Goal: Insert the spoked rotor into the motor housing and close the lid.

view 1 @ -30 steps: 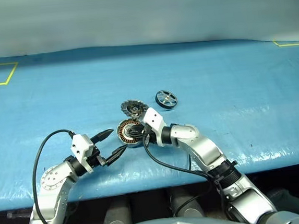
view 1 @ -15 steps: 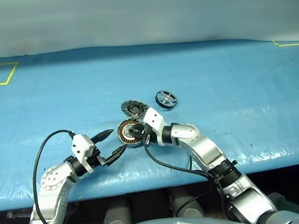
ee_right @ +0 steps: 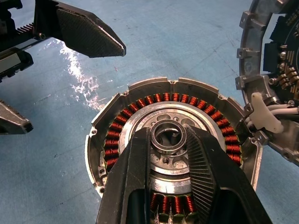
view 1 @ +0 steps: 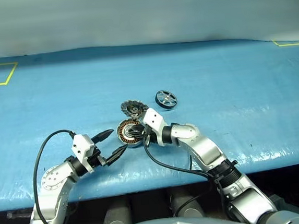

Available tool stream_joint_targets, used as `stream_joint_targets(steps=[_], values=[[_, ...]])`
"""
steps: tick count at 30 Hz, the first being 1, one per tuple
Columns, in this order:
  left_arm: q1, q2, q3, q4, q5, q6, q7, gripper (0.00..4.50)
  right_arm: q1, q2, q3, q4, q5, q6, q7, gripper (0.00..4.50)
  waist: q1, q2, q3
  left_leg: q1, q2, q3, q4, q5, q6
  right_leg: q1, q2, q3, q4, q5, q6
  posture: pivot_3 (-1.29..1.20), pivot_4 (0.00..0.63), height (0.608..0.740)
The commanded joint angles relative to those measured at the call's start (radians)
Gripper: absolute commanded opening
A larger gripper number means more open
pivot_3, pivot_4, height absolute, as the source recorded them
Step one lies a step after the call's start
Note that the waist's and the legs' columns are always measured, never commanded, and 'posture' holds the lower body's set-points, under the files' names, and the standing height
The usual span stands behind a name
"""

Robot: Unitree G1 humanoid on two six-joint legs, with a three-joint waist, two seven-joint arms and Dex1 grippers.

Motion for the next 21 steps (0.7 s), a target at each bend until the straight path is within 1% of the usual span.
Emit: stream_joint_targets(steps=[1, 9, 21], values=[[-0.004, 0.005, 0.001, -0.012, 0.006, -0.019, -0.001, 4.09, 0.001, 0.003, -0.003, -0.038, -0.004, -0.010, -0.005, 0.76, 0.000, 0.000, 0.000, 0.000, 0.000, 0.000, 0.000, 0.000, 0.000, 0.000, 0.000, 0.000, 0.000, 0.000, 0.000, 0.00, 0.150, 0.740], [-0.003, 0.008, -0.001, -0.009, 0.011, -0.017, -0.001, 4.09, -0.008, 0.010, -0.018, -0.015, -0.010, -0.015, -0.031, 0.76, 0.000, 0.000, 0.000, 0.000, 0.000, 0.000, 0.000, 0.000, 0.000, 0.000, 0.000, 0.000, 0.000, 0.000, 0.000, 0.00, 0.150, 0.740], [0.000, 0.007, 0.006, -0.009, 0.022, -0.019, 0.000, 4.09, -0.007, 0.012, -0.009, -0.021, -0.004, -0.006, -0.015, 0.76, -0.001, 0.000, 0.000, 0.000, 0.000, 0.000, -0.001, 0.000, 0.000, 0.000, 0.000, 0.000, 0.000, 0.000, 0.000, 0.00, 0.150, 0.740]])
